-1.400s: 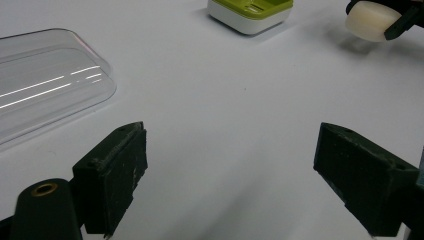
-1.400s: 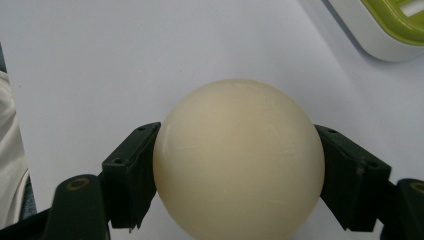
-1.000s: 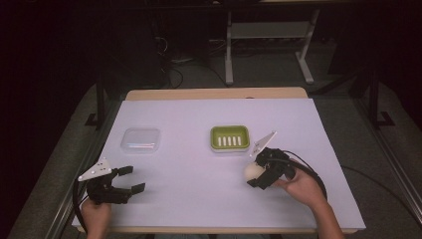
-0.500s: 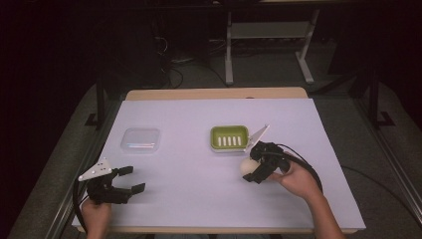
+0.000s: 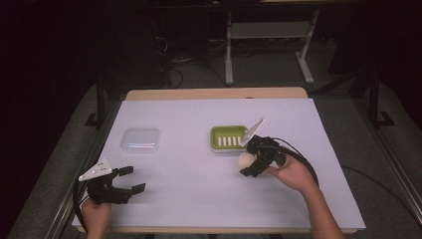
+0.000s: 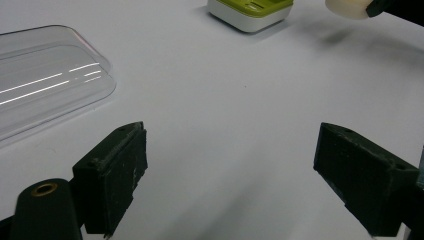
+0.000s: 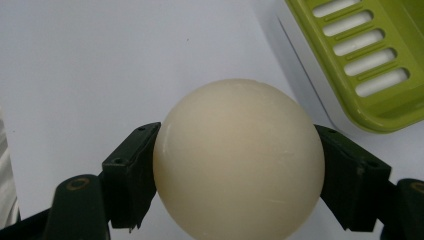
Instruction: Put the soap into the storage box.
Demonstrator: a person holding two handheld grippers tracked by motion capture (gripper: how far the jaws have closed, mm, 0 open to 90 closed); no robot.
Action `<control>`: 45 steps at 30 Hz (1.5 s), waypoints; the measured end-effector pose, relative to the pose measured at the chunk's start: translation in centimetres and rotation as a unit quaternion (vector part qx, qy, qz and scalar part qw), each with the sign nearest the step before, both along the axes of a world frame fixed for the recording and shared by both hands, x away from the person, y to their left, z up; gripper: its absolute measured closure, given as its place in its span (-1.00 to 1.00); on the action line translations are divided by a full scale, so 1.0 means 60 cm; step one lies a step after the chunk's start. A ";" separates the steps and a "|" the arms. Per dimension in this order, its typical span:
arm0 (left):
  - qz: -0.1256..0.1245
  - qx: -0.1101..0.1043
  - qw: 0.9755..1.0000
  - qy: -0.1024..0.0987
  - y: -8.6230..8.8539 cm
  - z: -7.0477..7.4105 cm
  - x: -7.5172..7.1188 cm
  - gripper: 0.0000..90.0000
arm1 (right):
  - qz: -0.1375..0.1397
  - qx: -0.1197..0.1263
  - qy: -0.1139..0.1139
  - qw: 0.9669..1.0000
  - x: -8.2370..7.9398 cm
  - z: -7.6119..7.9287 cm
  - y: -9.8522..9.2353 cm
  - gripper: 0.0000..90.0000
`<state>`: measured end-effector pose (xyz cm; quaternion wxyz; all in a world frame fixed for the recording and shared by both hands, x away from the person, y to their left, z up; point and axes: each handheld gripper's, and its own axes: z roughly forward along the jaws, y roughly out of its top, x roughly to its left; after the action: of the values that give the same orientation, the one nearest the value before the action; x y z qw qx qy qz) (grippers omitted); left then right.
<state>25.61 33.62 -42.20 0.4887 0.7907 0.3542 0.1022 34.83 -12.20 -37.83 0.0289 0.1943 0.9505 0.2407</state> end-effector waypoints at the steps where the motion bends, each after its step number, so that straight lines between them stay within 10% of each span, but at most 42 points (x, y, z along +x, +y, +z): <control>1: 0.000 0.000 1.000 0.000 0.000 0.000 0.000 -0.71 | 0.000 0.003 0.000 1.000 0.002 0.001 0.001 -0.47; 45: 0.002 -0.002 1.000 -0.002 0.002 0.000 -0.001 -0.71 | -0.001 -0.014 0.005 1.000 0.076 0.032 0.049 -0.47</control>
<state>25.56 33.73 -42.18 0.4905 0.7892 0.3547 0.1039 39.42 -9.24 -35.94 0.0275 0.1958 0.9539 0.2260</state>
